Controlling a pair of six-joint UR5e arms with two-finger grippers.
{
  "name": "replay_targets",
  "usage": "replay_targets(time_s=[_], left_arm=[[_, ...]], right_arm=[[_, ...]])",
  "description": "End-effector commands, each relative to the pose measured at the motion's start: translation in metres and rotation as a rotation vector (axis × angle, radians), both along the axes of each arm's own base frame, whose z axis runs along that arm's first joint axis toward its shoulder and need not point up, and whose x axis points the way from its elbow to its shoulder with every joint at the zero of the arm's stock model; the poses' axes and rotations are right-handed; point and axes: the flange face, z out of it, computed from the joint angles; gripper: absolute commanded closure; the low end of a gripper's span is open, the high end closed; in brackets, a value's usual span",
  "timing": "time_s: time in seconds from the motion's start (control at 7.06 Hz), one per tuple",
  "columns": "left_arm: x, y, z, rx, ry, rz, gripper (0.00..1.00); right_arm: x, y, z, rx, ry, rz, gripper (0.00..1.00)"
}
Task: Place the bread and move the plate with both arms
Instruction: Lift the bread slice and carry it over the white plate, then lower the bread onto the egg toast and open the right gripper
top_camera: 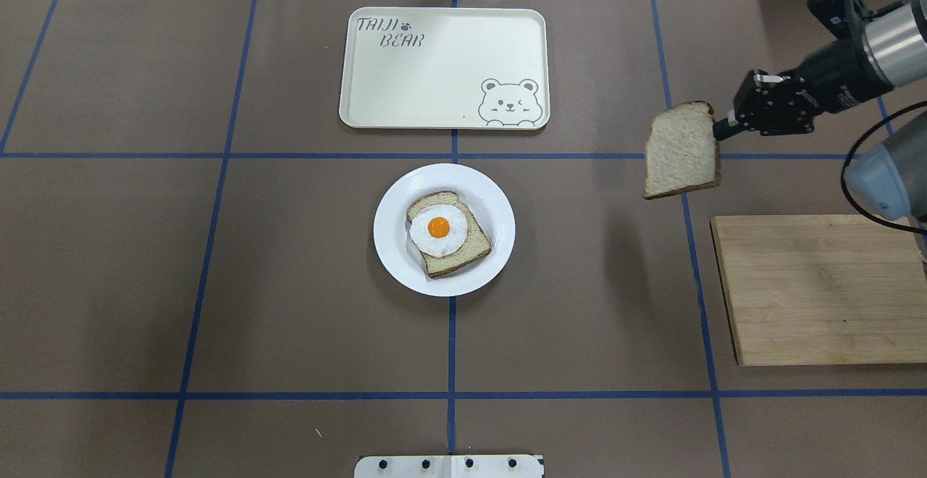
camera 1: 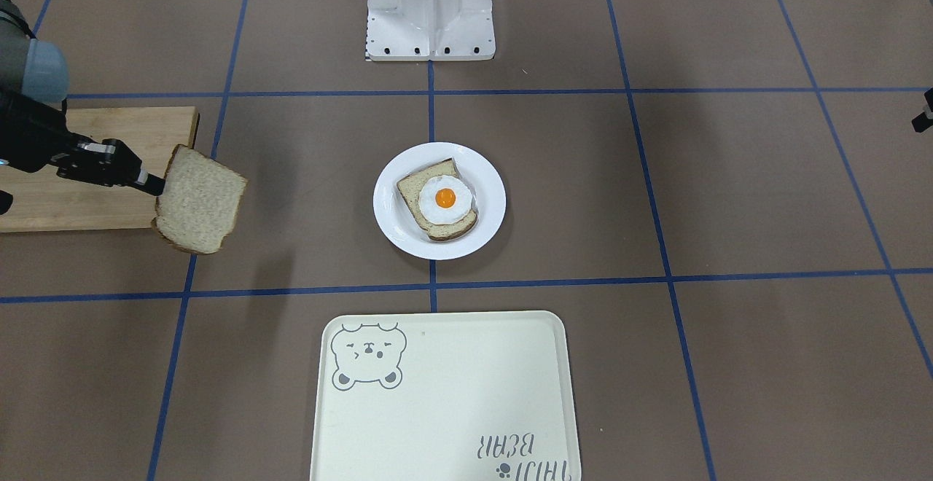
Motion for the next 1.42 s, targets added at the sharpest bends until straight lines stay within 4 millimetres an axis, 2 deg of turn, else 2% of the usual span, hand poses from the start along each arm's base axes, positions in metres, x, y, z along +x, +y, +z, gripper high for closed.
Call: replay_targets(time_s=[0.0, 0.14, 0.28, 0.43, 0.57, 0.71, 0.85, 1.13, 1.28], left_arm=[[0.0, 0.0, -0.001, 0.002, 0.001, 0.0, 0.02], [0.0, 0.0, -0.002, 0.003, 0.001, 0.0, 0.02], [0.0, 0.0, -0.002, 0.003, 0.001, 0.0, 0.02], [0.0, 0.0, -0.002, 0.003, 0.001, 0.0, 0.02], [0.0, 0.0, -0.002, 0.005, 0.001, 0.0, 0.02], [0.0, 0.0, -0.002, 0.005, 0.001, 0.0, 0.02], [0.0, 0.001, -0.002, 0.003, 0.005, 0.001, 0.02], [0.001, 0.002, -0.002, 0.001, 0.014, 0.003, 0.02], [0.001, 0.002, -0.002, 0.001, 0.014, 0.003, 0.02]], right_arm=[[-0.104, 0.021, -0.088, -0.087, -0.042, 0.035, 1.0], [-0.174, 0.054, -0.127, -0.122, -0.068, 0.11, 1.0], [-0.214, 0.074, -0.155, -0.102, -0.093, 0.153, 1.0], [-0.218, 0.078, -0.158, -0.059, -0.094, 0.132, 1.0], [-0.223, 0.08, -0.145, 0.12, -0.065, 0.031, 1.0], [-0.235, 0.076, -0.128, 0.227, -0.039, -0.057, 1.0], [-0.242, 0.075, -0.123, 0.299, -0.037, -0.113, 1.0], [-0.275, 0.053, -0.147, 0.393, -0.047, -0.176, 1.0], [-0.281, 0.048, -0.139, 0.483, -0.037, -0.208, 1.0]])
